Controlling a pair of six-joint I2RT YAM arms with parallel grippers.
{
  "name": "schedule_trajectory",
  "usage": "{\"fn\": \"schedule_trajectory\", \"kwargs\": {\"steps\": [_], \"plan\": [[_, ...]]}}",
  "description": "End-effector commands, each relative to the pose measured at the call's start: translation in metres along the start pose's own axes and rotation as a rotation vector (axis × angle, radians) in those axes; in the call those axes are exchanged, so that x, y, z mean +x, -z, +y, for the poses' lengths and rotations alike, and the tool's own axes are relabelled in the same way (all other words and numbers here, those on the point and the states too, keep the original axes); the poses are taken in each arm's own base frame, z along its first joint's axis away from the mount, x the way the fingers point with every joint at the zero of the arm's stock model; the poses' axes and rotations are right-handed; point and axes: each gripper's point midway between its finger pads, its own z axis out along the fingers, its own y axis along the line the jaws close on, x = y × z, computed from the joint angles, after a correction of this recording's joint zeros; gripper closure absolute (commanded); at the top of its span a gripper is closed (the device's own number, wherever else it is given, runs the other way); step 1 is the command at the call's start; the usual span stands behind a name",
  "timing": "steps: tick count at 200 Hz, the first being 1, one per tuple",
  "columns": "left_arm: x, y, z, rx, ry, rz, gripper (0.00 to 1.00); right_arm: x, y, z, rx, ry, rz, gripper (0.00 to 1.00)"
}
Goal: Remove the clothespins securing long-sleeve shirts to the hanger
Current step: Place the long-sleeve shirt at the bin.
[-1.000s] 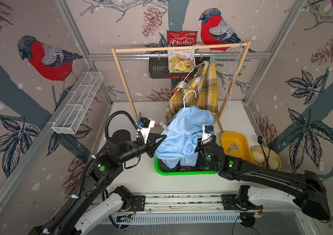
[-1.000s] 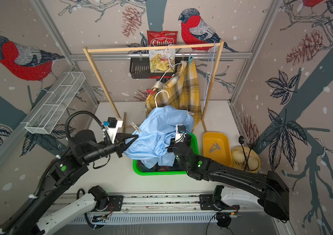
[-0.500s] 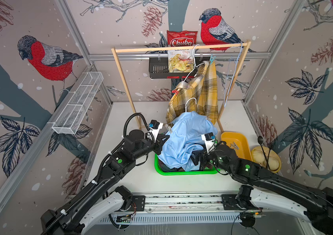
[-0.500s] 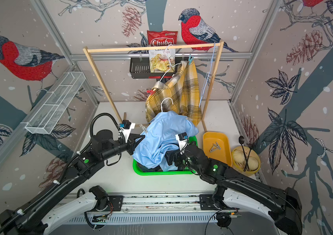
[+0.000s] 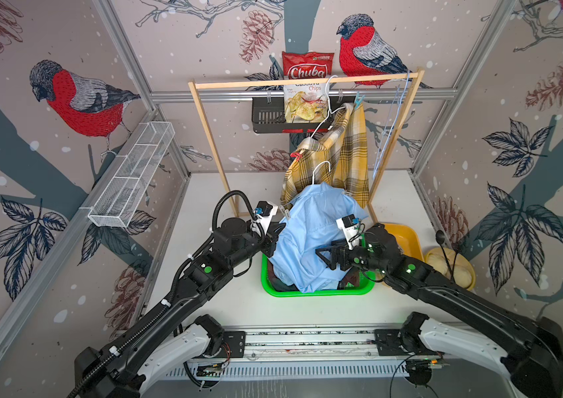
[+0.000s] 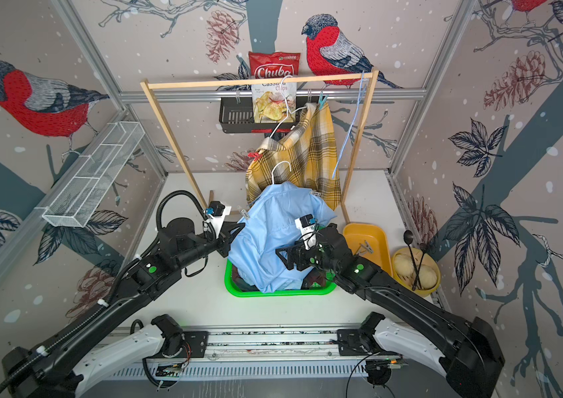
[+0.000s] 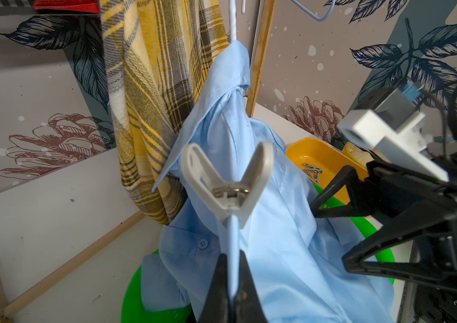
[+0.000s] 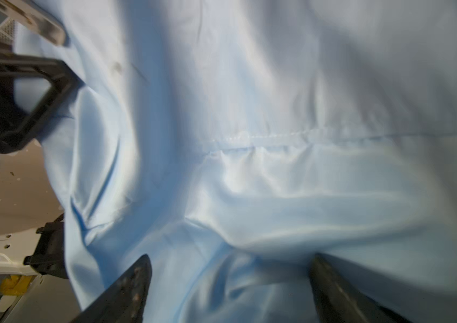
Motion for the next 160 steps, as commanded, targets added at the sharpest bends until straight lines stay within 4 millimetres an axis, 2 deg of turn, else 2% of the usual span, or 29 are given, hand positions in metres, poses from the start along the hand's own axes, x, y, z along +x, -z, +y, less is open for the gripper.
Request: {"fn": "schedule_trajectory", "kwargs": {"steps": [1,20,43,54,66,89,115,126,147,160], "plan": [[-0.035,0.002,-0.003,0.008,-0.068,-0.131,1.00,0.003,-0.028,0.010,-0.107,0.015,0.018,0.24],[-0.042,0.002,-0.006,0.024,-0.086,-0.147,1.00,0.018,-0.063,0.000,-0.127,-0.040,0.057,0.28],[-0.042,0.001,-0.008,0.037,-0.096,-0.152,1.00,0.022,-0.096,-0.017,-0.110,-0.108,0.041,0.32],[-0.039,0.001,-0.008,0.036,-0.093,-0.144,1.00,0.017,-0.104,-0.021,-0.096,-0.126,0.030,0.32],[-0.037,0.002,-0.008,0.034,-0.092,-0.139,1.00,0.008,-0.102,-0.021,-0.089,-0.132,0.000,0.29],[-0.030,0.007,-0.005,0.012,-0.096,-0.133,1.00,-0.012,-0.078,-0.018,-0.053,-0.102,-0.056,0.18],[-0.024,0.009,-0.002,-0.005,-0.110,-0.126,1.00,-0.033,-0.033,-0.018,-0.015,-0.082,-0.093,0.09],[-0.024,0.009,-0.001,-0.012,-0.113,-0.127,1.00,-0.038,-0.014,-0.021,0.007,-0.082,-0.102,0.08],[-0.025,0.008,-0.002,-0.015,-0.125,-0.127,1.00,-0.056,0.027,-0.034,0.057,-0.124,-0.175,0.05],[-0.024,0.006,-0.007,0.002,-0.134,-0.123,1.00,-0.071,0.053,-0.051,0.104,-0.178,-0.277,0.03]]}}
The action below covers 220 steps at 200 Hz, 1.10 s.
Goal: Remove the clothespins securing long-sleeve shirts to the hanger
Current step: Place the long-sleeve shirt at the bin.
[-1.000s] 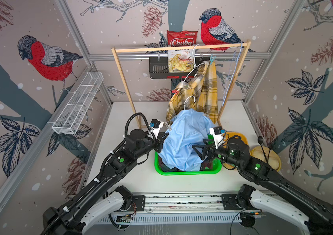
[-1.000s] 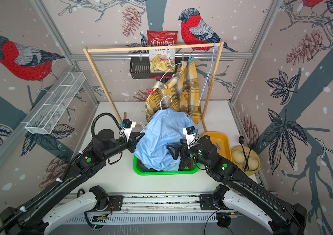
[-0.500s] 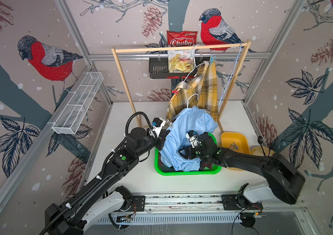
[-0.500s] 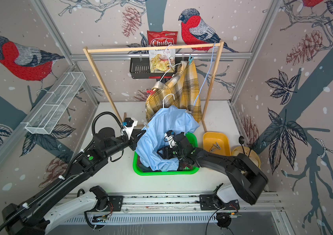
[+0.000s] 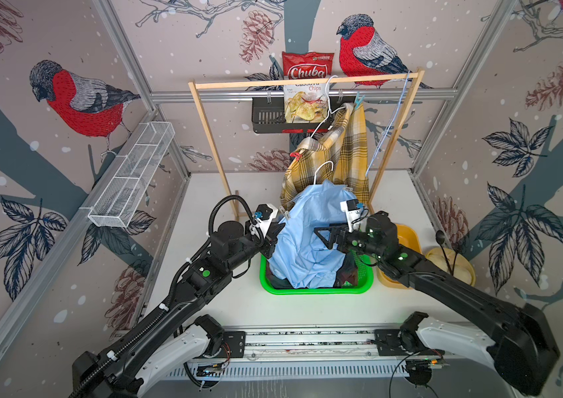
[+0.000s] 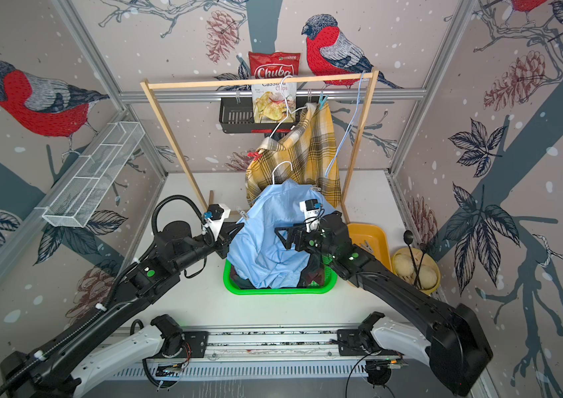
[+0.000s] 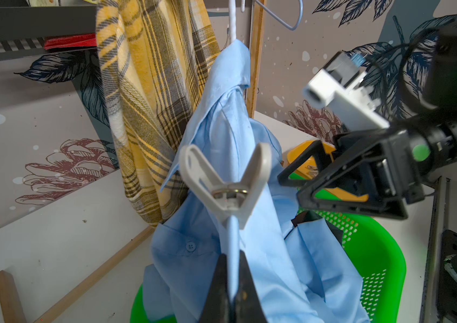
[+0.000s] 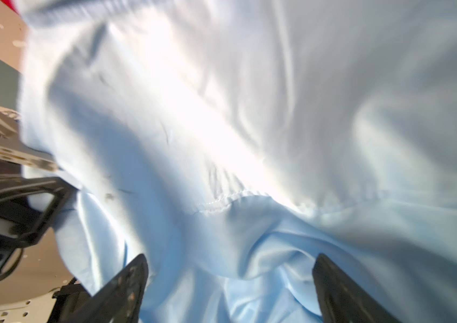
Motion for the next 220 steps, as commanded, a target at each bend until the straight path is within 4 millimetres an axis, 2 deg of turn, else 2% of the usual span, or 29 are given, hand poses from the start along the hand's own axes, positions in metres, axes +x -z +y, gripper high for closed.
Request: {"fn": "schedule_trajectory", "kwargs": {"steps": [1,24,59,78,100,127,157,173,220], "plan": [[-0.020,0.000,-0.004,0.009,-0.048,-0.079,1.00,-0.011,0.031,-0.029,0.110,-0.071,-0.054,0.03],[-0.018,-0.005,-0.015,0.071,-0.044,-0.069,1.00,-0.047,0.061,-0.056,0.152,-0.136,-0.206,0.01],[-0.018,-0.004,-0.018,0.086,-0.032,-0.081,1.00,-0.084,0.082,-0.119,0.162,-0.356,-0.363,0.02],[-0.013,-0.004,-0.020,0.089,-0.044,-0.070,1.00,-0.096,0.078,-0.147,0.232,-0.389,-0.378,0.04],[-0.010,-0.003,-0.029,0.116,-0.059,-0.065,1.00,-0.100,0.053,-0.171,0.237,-0.432,-0.314,0.04],[-0.005,-0.005,-0.032,0.120,-0.062,-0.054,1.00,-0.104,0.021,-0.177,0.083,-0.504,-0.292,0.04],[-0.007,-0.002,-0.034,0.122,-0.058,-0.069,1.00,-0.097,-0.009,-0.185,0.037,-0.556,-0.252,0.04],[-0.006,-0.001,-0.034,0.121,-0.059,-0.068,1.00,-0.096,-0.019,-0.179,-0.015,-0.578,-0.241,0.05],[-0.001,-0.002,-0.032,0.113,-0.057,-0.059,1.00,-0.098,-0.032,-0.153,-0.102,-0.585,-0.219,0.08]]}}
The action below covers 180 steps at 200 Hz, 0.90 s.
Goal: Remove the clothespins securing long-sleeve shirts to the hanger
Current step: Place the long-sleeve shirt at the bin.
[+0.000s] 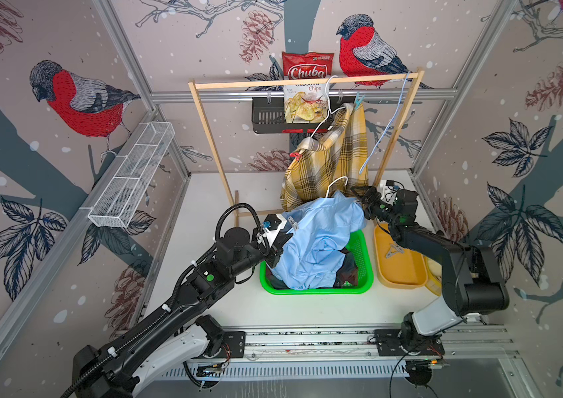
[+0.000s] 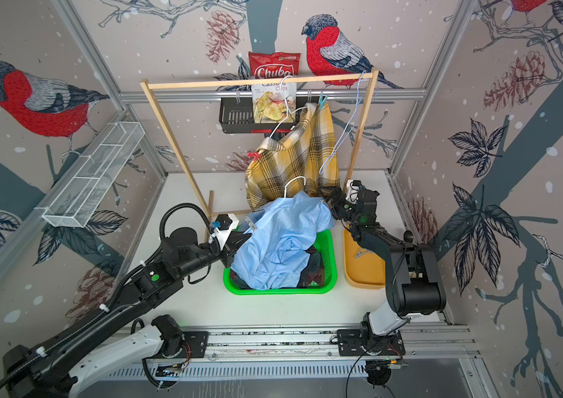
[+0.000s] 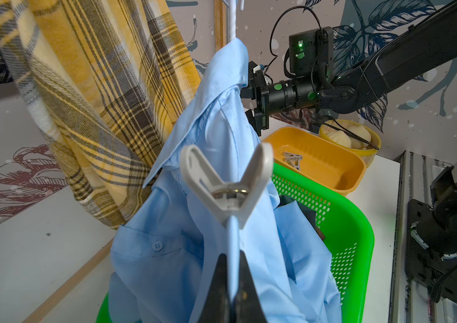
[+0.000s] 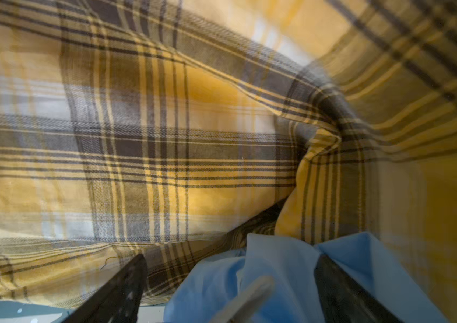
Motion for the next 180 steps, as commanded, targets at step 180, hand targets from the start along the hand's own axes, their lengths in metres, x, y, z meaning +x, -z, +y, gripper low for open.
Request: {"fn": "schedule_trajectory", "kwargs": {"steps": [180], "plan": [[-0.003,-0.008,-0.005,0.017,-0.019,-0.026,1.00,0.039,-0.029,0.055,0.134,0.396,0.095,0.29]]}}
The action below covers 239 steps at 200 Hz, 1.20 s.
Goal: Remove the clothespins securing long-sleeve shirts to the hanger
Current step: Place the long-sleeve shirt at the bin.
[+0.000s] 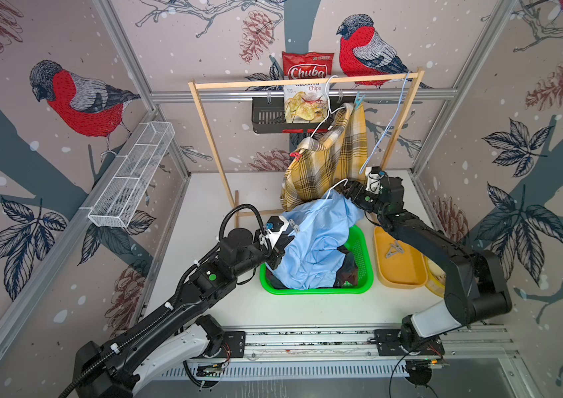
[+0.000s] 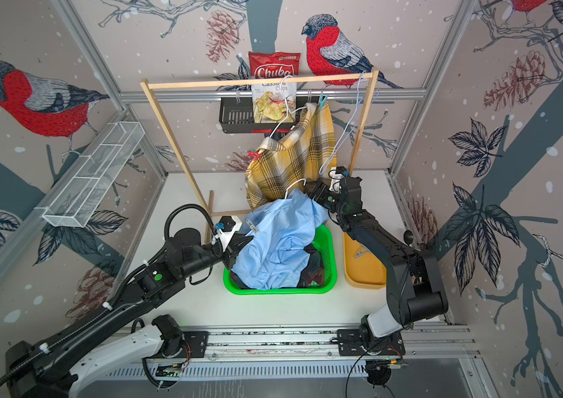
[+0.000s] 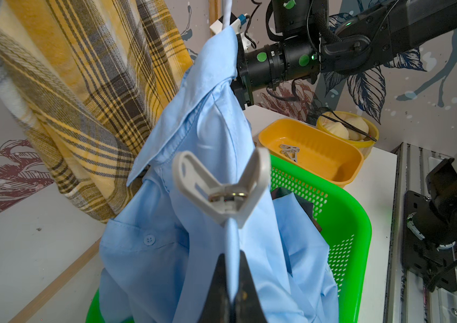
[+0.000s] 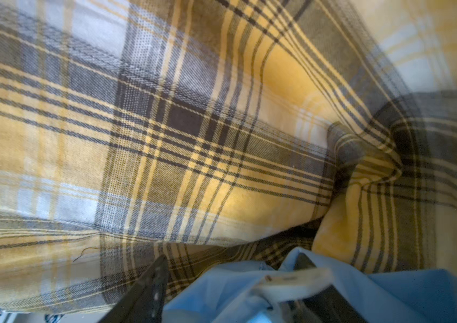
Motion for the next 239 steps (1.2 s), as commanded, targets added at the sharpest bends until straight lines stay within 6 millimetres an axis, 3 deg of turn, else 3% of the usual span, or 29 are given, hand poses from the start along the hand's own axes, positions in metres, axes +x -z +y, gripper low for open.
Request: {"fn": "schedule_trajectory", "kwargs": {"steps": [1,59,102,167,211,239], "plan": [[-0.014,-0.002,0.000,-0.001,-0.023,-0.056,1.00,0.020,0.001,0.012,0.000,0.078,0.084,0.29],[-0.013,-0.004,0.002,-0.011,-0.019,-0.054,1.00,0.042,-0.001,0.017,0.034,0.149,0.128,0.30],[-0.013,-0.003,0.002,-0.024,-0.029,-0.046,1.00,0.041,0.008,0.001,0.061,0.100,0.111,0.25],[-0.006,-0.010,-0.011,-0.042,-0.100,0.001,1.00,0.017,0.050,-0.014,0.112,0.029,0.027,0.05],[0.007,-0.019,-0.027,-0.038,-0.166,0.053,1.00,0.015,0.083,-0.036,0.179,-0.021,0.016,0.01],[0.020,-0.023,-0.040,-0.054,-0.240,0.083,1.00,0.016,0.109,-0.062,0.260,-0.084,-0.010,0.01]]}}
